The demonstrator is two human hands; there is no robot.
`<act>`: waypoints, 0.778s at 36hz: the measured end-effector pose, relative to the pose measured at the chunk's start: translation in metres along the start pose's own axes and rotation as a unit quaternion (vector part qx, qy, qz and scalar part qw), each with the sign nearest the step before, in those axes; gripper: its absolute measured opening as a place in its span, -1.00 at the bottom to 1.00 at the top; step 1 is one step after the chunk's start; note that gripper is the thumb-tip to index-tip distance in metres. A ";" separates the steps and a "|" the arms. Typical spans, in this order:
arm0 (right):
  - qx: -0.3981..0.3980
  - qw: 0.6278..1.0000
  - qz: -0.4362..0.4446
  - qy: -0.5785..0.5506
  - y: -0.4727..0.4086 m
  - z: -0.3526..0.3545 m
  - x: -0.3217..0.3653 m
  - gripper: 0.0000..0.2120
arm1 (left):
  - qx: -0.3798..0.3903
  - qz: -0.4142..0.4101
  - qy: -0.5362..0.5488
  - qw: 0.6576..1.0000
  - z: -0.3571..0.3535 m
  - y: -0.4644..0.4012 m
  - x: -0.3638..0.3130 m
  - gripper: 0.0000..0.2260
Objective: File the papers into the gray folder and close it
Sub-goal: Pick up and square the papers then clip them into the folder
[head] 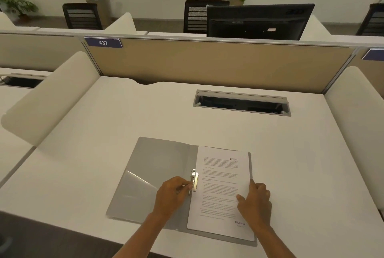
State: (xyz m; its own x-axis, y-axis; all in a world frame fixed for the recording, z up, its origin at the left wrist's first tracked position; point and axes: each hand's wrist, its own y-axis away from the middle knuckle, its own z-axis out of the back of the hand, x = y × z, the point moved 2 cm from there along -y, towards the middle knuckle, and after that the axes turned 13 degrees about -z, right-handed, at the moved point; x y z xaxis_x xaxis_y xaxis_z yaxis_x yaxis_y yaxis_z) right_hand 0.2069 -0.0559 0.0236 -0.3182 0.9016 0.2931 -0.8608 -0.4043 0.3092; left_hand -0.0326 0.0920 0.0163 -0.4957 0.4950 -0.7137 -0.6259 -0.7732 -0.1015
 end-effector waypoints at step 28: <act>0.012 0.999 0.013 0.032 -0.004 0.006 0.005 -0.35 | 0.067 0.184 -0.166 0.967 -0.003 -0.010 -0.003 0.02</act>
State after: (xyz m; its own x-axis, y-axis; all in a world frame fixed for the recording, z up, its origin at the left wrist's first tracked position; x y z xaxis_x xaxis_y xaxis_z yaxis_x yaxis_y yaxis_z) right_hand 0.2105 -0.0505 0.0292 -0.3656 0.8982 0.2440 -0.8424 -0.4308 0.3235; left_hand -0.0225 0.0970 0.0177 -0.8515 0.3133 -0.4205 -0.4317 -0.8741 0.2228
